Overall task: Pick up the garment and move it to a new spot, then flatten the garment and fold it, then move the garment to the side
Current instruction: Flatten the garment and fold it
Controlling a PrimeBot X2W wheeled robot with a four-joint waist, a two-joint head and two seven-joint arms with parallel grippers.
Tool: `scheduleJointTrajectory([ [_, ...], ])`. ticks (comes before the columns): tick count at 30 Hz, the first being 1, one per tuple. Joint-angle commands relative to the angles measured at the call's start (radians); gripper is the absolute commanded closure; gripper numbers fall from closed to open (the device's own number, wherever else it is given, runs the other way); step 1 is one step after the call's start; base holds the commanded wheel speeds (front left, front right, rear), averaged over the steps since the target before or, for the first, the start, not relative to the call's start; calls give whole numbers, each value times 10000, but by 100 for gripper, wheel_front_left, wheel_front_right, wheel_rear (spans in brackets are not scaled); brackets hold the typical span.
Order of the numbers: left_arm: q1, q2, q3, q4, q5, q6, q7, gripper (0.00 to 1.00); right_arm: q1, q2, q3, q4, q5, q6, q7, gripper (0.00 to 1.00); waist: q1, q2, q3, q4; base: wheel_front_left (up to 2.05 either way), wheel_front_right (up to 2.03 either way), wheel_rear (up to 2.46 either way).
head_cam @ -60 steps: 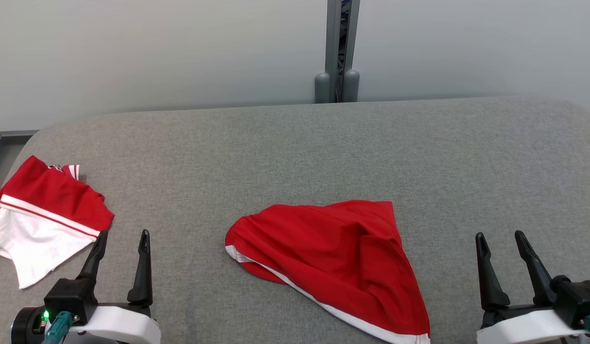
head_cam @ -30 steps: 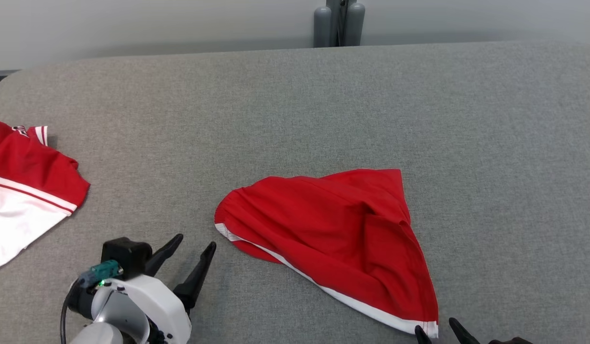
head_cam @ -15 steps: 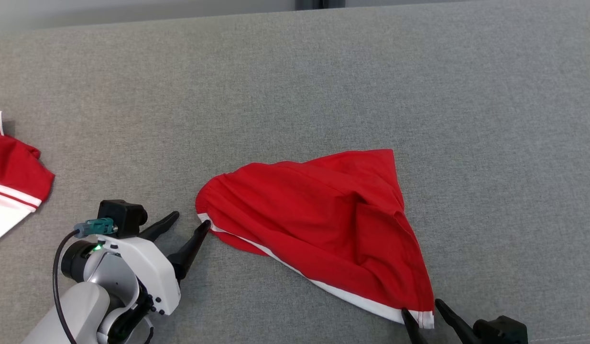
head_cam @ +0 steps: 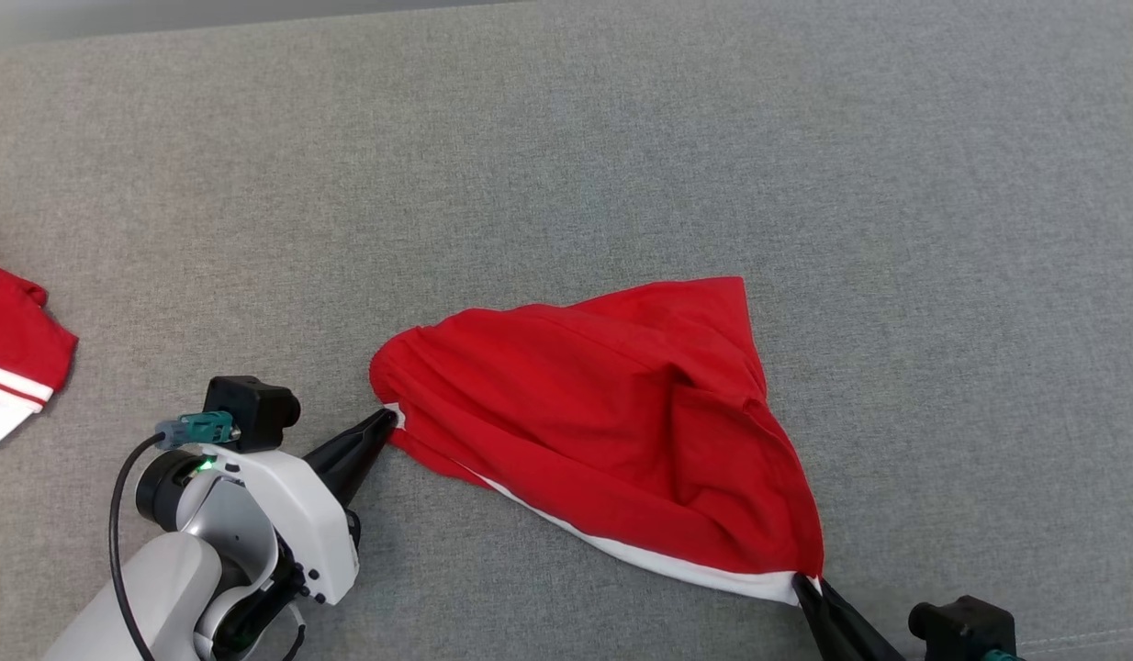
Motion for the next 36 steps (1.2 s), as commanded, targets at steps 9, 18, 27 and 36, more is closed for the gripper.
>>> scheduleJointTrajectory([
  [9,415,588,397,-958,-93,251,-598,100,-105,-309,-267,-945,666,7,94,100,0,0,-319,-16,0,0,0],
  [18,1011,1025,934,-2185,64,1223,-882,100,177,-281,-598,-1468,768,7,501,100,0,0,-660,82,0,0,0],
  [27,1994,657,1978,-2850,227,2972,-2290,0,444,-30,-555,-1281,885,7,482,100,0,0,-1016,292,0,0,0],
  [36,3075,-108,2844,-2791,502,4058,-4086,0,539,87,-660,-1137,816,7,459,100,0,0,-1491,573,0,0,0],
])
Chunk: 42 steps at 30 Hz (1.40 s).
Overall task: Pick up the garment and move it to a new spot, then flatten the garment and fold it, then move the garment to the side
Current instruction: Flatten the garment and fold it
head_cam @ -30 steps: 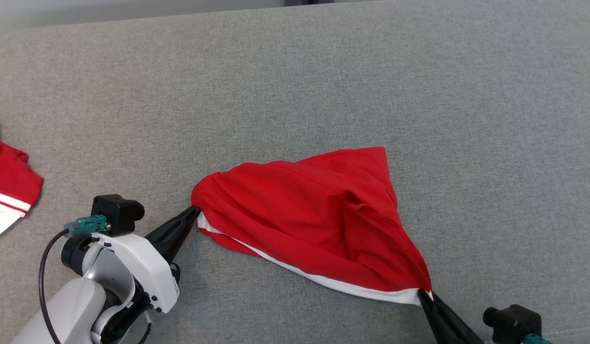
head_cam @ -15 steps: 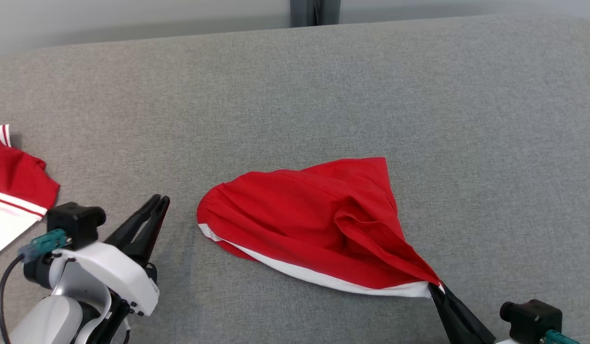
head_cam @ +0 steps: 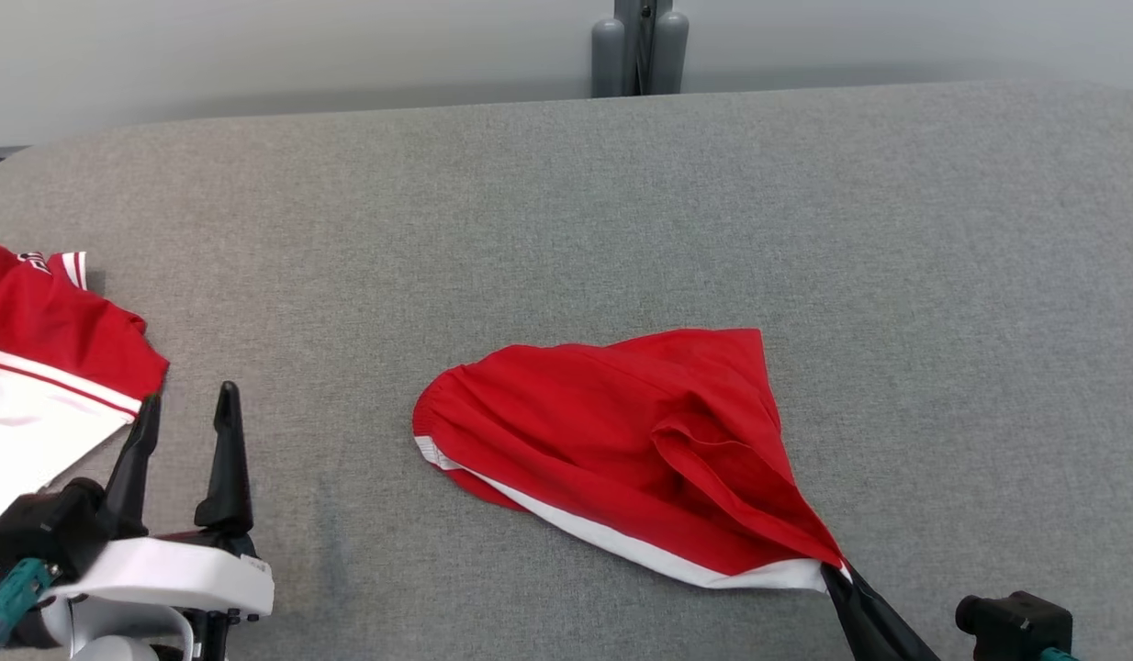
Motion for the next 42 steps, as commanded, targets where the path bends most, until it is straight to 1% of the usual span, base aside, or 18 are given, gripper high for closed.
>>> scheduleJointTrajectory([
  [1,102,-6,90,33,183,97,-112,0,114,-14,-44,15,-5,7,-34,100,0,0,-110,76,0,0,0],
  [3,293,-36,66,151,455,196,-196,0,176,3,-67,49,-24,7,-12,100,0,0,-230,141,0,0,0],
  [6,473,-24,-56,289,920,228,-279,0,258,38,-52,75,-44,7,42,100,0,0,-421,198,0,0,0],
  [10,596,-119,-94,459,1312,32,-329,0,410,69,-21,136,-66,7,85,100,0,0,-662,236,0,0,0],
  [15,746,-264,-11,641,1513,-191,-342,0,517,101,19,163,-55,7,104,100,0,0,-850,235,0,0,0],
  [22,710,-323,47,720,1638,-346,-345,0,525,137,59,168,-58,7,78,100,0,0,-905,202,0,0,0],
  [23,-418,60,-953,869,1264,-1614,1447,0,212,166,163,140,-90,7,36,100,0,0,-512,70,0,0,0],
  [26,-979,78,-1418,1254,1009,-2217,2354,0,79,159,241,156,-106,7,7,100,0,0,-312,-74,0,0,0],
  [30,-1587,-16,-1823,2088,565,-3059,3172,0,-120,163,385,223,-71,7,-66,100,0,0,-50,-322,0,0,0],
  [32,-1831,-93,-1961,2509,353,-3391,3369,0,-217,168,425,266,-44,7,-113,100,0,0,69,-437,0,0,0],
  [35,-2168,-205,-2147,3092,117,-3726,3558,0,-309,171,493,331,-3,7,-194,100,0,0,241,-569,0,0,0],
  [38,-2542,-250,-2359,3534,-76,-3939,3658,0,-455,177,529,369,11,7,-267,100,0,0,452,-666,0,0,0],
  [42,-3044,-208,-2697,3993,-246,-4071,3645,0,-579,180,537,432,-10,7,-324,100,0,0,715,-738,0,0,0],
])
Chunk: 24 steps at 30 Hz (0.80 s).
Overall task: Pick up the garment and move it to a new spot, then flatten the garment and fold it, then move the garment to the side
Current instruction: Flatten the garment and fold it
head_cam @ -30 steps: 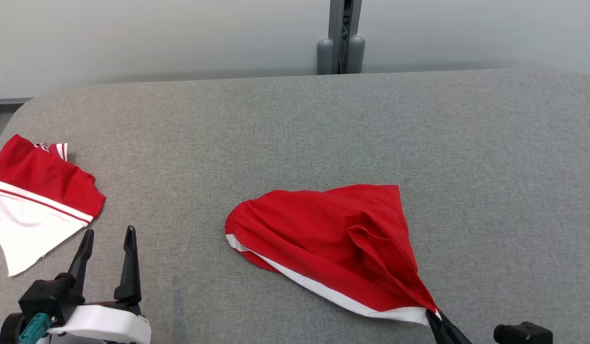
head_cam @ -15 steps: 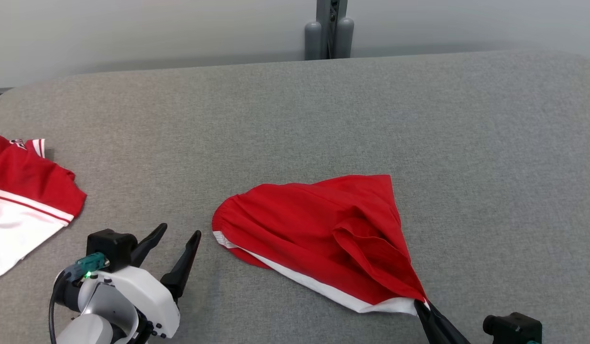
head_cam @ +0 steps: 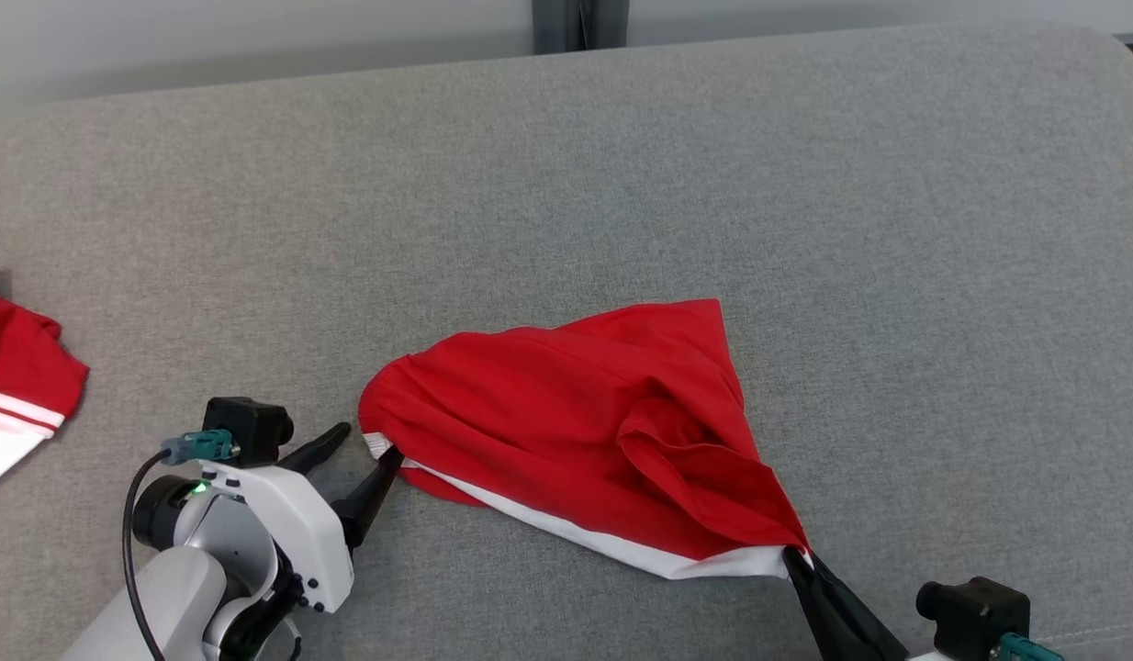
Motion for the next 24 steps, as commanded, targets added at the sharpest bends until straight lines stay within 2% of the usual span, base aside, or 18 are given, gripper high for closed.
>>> scheduleJointTrajectory([
  [1,-272,72,-134,156,-158,-84,-24,0,-149,-6,-12,35,20,7,-99,100,0,-1,159,-59,0,0,0],
  [4,-627,196,-733,217,-539,-90,-90,0,-236,-8,-4,89,5,7,-148,100,0,-1,335,-79,0,0,0],
  [5,-693,258,-875,196,-664,-80,-131,13,-269,-8,-13,102,0,7,-170,100,0,-1,363,-80,0,0,0],
  [7,-834,376,-1166,117,-853,-83,-324,91,-314,-9,-42,134,-18,7,-192,100,0,-1,410,-78,0,0,0],
  [8,-869,414,-1290,74,-988,-84,-401,100,-310,-7,-55,153,-20,7,-204,100,0,-1,411,-70,0,0,0],
  [14,-988,753,-1560,-130,-1447,-83,-787,100,-379,-1,-102,120,81,7,-311,100,0,-1,363,-7,0,0,0],
  [19,-822,1073,-1320,-758,-1760,-66,-1144,100,-510,5,-163,-252,731,7,-407,100,0,-1,162,105,0,0,0],
  [24,-755,1537,-931,-1991,-1805,314,-1201,100,-900,-81,-222,-1006,1574,7,-295,100,0,-1,-93,207,0,0,0],
])
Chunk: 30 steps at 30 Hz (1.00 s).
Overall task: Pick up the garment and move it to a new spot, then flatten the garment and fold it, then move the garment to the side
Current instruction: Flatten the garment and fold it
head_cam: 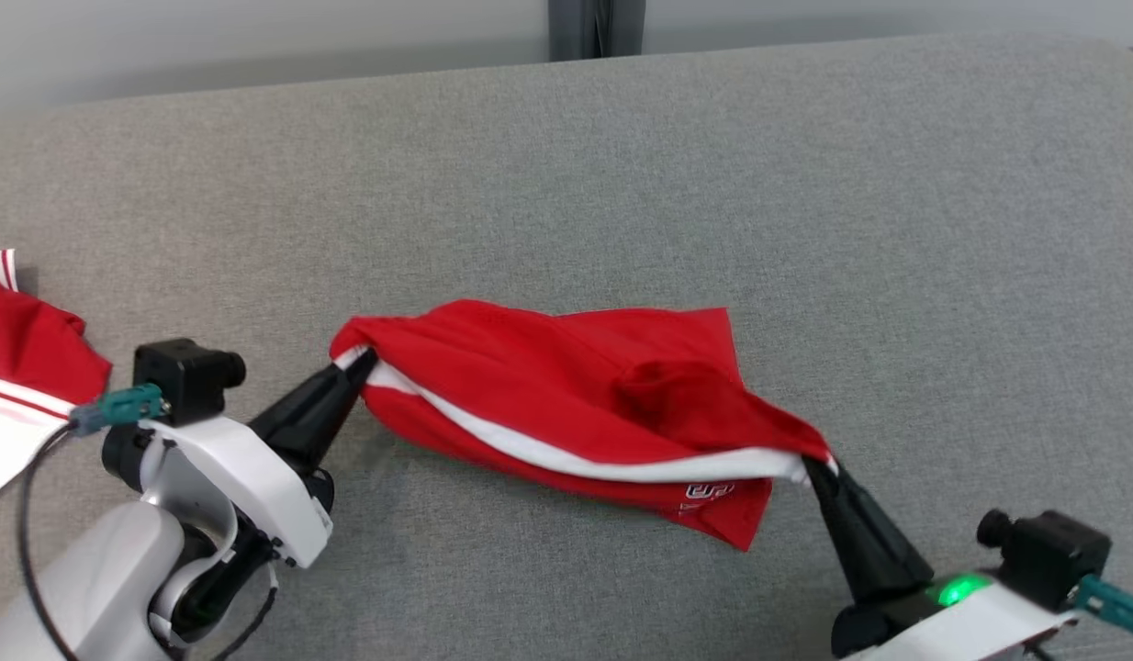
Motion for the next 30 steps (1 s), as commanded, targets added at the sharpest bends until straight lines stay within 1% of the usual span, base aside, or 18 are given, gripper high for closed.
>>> scheduleJointTrajectory([
  [1,2,94,143,-228,35,73,-103,100,-203,-121,-57,-139,45,7,-8,100,0,0,-90,40,0,0,0],
  [5,-272,518,512,-1285,173,415,-148,100,-1160,-361,-218,-592,221,7,-137,100,0,0,-280,44,0,0,0],
  [6,-405,637,589,-1490,240,474,-104,100,-1498,-428,-268,-612,232,7,-195,100,0,0,-339,44,0,0,0],
  [10,-1016,797,900,-2084,193,653,186,100,-3073,-699,-466,-385,4,7,-496,100,0,0,-610,50,0,0,0],
  [13,-1757,806,1060,-2206,195,591,452,100,-4304,-862,-598,-63,-97,7,-818,100,0,0,-808,81,0,0,0],
  [14,-1973,756,1064,-2193,175,541,534,100,-4706,-1000,-682,73,-287,7,-949,100,0,0,-883,86,0,0,0],
  [16,-2459,694,1044,-2143,276,476,722,100,-5420,-1030,-681,330,-269,8,-1138,100,0,0,-1020,83,0,0,0],
  [21,-3479,501,1079,-1852,303,398,1032,100,-7015,-1410,-778,918,-553,7,-1490,100,0,0,-1273,85,0,0,0],
  [25,-3950,367,992,-1617,290,350,1298,100,-7646,-1500,-763,1282,-509,7,-1525,100,0,0,-1374,103,0,0,0],
  [30,-4162,299,891,-1386,166,340,1590,100,-7896,-1529,-713,1528,-426,7,-1523,100,0,0,-1289,88,0,0,0],
])
